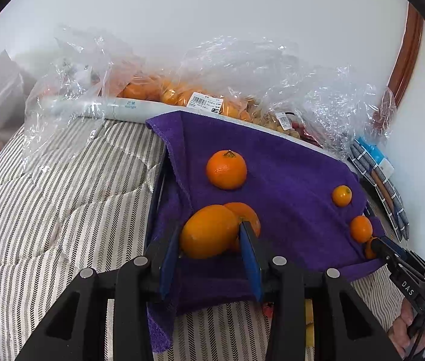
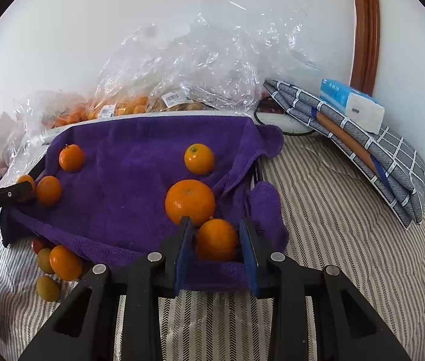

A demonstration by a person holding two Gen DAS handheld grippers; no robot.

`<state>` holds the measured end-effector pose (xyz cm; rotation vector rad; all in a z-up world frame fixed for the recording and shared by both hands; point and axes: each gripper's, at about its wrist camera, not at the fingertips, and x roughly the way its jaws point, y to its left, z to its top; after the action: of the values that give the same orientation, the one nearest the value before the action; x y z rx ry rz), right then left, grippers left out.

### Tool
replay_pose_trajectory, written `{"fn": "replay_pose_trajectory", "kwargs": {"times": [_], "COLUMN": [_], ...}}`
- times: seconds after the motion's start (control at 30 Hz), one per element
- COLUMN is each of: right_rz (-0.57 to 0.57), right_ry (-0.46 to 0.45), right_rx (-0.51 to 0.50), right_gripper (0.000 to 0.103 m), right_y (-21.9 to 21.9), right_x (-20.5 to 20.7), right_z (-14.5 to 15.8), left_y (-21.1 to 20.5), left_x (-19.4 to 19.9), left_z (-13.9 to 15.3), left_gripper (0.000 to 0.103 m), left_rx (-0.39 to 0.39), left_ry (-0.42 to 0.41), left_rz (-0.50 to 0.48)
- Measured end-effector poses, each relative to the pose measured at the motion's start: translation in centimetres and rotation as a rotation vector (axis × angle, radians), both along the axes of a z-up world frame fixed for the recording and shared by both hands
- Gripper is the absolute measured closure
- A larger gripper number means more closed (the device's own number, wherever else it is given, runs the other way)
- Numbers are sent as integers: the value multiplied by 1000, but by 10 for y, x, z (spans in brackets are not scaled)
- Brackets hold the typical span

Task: Organize fruits
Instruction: 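Open both grippers to set the yellow fruit and orange on the towel, then grasp another orange with the right gripper while the left moves toward the red fruit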

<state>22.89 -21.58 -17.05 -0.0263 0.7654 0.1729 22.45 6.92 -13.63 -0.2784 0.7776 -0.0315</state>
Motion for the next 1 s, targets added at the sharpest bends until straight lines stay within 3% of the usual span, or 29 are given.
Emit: {"fn": "replay_pose_trajectory", "kwargs": {"times": [0.4, 0.5, 0.77, 0.83, 0.9, 1.0], "right_rz": [-9, -3, 0, 4, 24, 77], "right_ry": [-47, -72, -49, -25, 9, 54], "right_rx": [42, 10, 50, 43, 19, 14], "right_gripper": [48, 48, 48, 58, 66, 67], "right_y": [-3, 2, 12, 24, 38, 58], "right_x": [-13, -16, -42, -50, -55, -61], "right_z": [8, 11, 32, 33, 29, 19], "left_y": [4, 8, 21, 26, 25, 24], "left_x": [0, -3, -11, -17, -27, -47], "left_z": [-1, 1, 9, 12, 21, 29], "left_gripper": [63, 58, 49, 49, 49, 48], "left_rx": [-57, -96, -171, -185, -148, -92], "left_ry": [-8, -18, -57, -76, -121, -150], "left_rz": [-8, -19, 3, 6, -29, -51]}}
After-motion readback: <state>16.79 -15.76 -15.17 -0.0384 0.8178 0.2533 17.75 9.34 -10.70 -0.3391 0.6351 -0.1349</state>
